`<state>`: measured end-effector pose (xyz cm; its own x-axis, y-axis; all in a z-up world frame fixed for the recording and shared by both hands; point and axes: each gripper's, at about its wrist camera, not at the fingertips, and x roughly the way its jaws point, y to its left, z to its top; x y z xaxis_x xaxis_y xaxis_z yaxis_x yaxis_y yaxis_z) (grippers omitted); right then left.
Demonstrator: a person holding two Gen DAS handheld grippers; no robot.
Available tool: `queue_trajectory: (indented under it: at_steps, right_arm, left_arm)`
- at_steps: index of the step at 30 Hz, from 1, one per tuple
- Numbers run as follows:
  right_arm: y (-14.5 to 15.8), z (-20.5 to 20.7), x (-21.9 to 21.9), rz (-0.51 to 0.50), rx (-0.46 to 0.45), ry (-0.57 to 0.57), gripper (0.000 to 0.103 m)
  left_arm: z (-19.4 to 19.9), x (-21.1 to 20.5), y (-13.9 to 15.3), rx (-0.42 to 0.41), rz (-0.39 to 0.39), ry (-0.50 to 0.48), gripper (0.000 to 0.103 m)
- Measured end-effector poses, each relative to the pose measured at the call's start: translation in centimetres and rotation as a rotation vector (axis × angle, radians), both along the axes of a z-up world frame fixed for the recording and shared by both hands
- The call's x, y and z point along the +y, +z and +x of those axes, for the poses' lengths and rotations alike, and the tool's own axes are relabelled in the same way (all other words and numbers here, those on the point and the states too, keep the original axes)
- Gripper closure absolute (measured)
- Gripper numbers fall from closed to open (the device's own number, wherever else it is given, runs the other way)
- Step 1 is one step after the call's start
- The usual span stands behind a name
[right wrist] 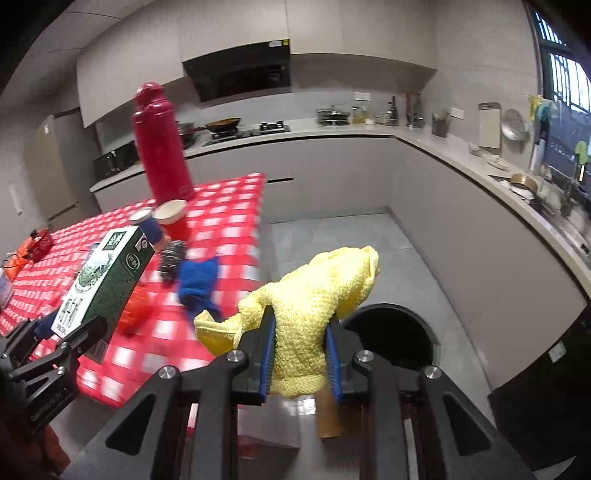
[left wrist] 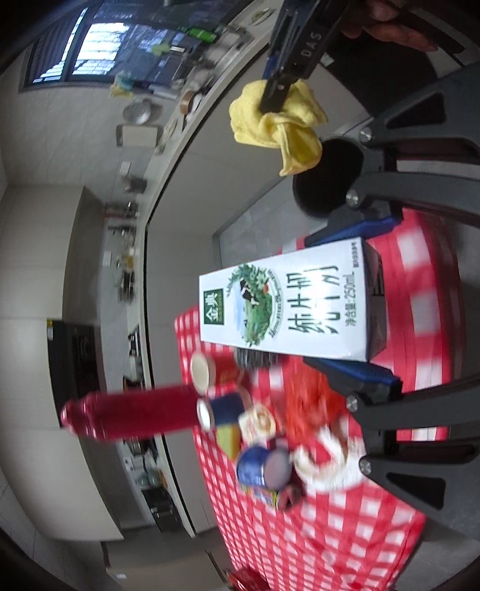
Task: Collect trash
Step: 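Carry the milk carton and yellow cloth over the black bucket with both grippers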
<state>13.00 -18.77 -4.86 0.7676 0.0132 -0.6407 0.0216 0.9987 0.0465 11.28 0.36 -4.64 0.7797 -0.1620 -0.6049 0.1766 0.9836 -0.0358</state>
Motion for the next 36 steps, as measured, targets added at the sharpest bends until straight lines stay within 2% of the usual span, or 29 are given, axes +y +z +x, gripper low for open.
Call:
queue_trajectory:
  at_steps: [10,21,32,36]
  right_arm:
    - [-3.6,-0.2,-10.0,-0.004,0.063,-0.050,0.077]
    - [-12.1,2.5,-17.6,-0.017,0.180,-0.008,0.077]
    - [-19.7,7.5,-21.0,-0.001,0.235,0.114,0.077]
    - [-22.4,9.2,-21.0,-0.030,0.264,0.208,0.077]
  left_arm:
    - [1.3,-10.6,-2.6,0.058,0.012,-0.118,0.047]
    - [4.7,-18.3,-10.2,0.196,0.018,-0.151,0.047]
    - [8.9,-23.5,-16.9,0.296,0.037,-0.197,0.047]
    - [10.2,-24.2,-18.6,0.350,-0.012,-0.200,0.047]
